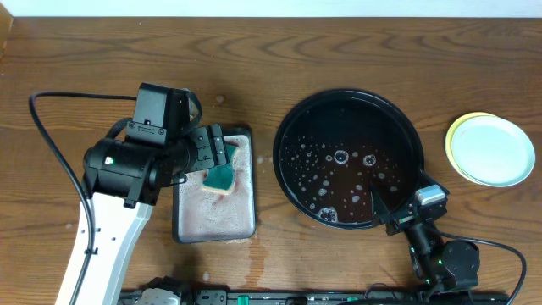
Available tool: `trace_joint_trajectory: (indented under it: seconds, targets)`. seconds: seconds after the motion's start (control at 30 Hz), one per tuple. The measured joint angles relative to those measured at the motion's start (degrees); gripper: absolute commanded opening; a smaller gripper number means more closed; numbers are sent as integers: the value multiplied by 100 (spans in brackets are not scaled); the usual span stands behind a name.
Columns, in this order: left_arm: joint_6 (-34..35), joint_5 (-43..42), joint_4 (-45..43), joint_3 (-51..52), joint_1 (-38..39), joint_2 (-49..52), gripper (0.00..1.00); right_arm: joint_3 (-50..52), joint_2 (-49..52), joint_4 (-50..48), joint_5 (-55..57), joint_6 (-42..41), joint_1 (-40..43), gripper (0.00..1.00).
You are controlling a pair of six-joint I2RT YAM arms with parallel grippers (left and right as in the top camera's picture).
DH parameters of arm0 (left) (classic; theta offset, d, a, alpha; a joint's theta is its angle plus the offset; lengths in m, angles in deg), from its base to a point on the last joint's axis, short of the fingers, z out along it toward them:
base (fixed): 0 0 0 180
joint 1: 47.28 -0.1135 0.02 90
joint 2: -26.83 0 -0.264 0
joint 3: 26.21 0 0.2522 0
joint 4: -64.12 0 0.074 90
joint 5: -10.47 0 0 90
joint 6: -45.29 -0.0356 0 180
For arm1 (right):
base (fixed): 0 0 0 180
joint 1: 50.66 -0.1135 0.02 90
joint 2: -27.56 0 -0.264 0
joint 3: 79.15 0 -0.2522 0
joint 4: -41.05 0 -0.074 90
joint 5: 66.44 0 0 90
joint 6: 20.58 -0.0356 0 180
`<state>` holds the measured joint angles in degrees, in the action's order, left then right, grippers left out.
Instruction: Clean dirty plates on tray and stack at the side
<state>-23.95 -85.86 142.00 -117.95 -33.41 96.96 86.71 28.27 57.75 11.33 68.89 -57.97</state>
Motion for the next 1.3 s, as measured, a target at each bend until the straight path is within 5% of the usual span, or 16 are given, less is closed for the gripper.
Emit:
trace_joint_trajectory:
  seconds: [0.63,0.9,1.3]
  targets:
    - [-28,111,-289,282,0,-485,86,0,0,2,11,0,0,99]
    - [-313,560,-3128,2323,-221,-2693,87,0,0,2,26,4,0,99]
    - [-457,802,-4710,5486,-844,-5515,87,0,0,4,28,20,0,99]
